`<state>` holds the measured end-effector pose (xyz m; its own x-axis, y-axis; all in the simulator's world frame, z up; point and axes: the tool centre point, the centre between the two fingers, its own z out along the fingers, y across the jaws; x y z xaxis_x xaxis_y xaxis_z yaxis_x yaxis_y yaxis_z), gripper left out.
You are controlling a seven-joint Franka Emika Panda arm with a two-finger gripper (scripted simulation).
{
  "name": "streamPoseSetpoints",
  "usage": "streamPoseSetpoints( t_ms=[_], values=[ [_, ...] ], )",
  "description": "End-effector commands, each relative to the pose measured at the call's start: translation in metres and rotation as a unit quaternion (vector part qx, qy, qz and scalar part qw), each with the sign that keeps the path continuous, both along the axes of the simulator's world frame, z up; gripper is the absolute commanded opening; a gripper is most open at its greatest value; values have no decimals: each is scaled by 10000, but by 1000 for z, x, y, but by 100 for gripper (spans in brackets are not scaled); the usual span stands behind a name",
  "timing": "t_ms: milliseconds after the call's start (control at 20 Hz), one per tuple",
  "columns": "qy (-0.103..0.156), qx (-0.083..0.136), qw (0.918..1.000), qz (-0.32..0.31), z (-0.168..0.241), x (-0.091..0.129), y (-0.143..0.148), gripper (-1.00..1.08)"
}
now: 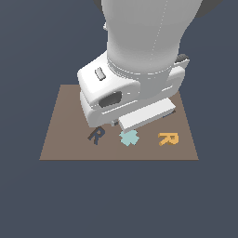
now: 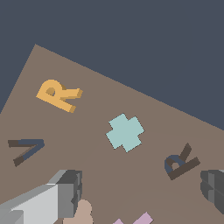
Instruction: Insert a designated object into the corresponding slot on a board.
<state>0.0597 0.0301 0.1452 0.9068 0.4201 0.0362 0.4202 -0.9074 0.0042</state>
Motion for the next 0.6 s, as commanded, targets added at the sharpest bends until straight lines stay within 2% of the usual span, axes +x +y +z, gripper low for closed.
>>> streamPoseSetpoints(
  t_ms=[0,100,250,400,550],
  values=[
    [11,-9,9987,507,-9,9,9,100],
    [20,-19,9954,961,-16,16,18,100],
    [34,-36,9860,1666,-28,25,33,100],
    [48,-53,9715,2369,-40,32,49,100],
    [62,-70,9535,3013,-51,36,65,100]
  ],
)
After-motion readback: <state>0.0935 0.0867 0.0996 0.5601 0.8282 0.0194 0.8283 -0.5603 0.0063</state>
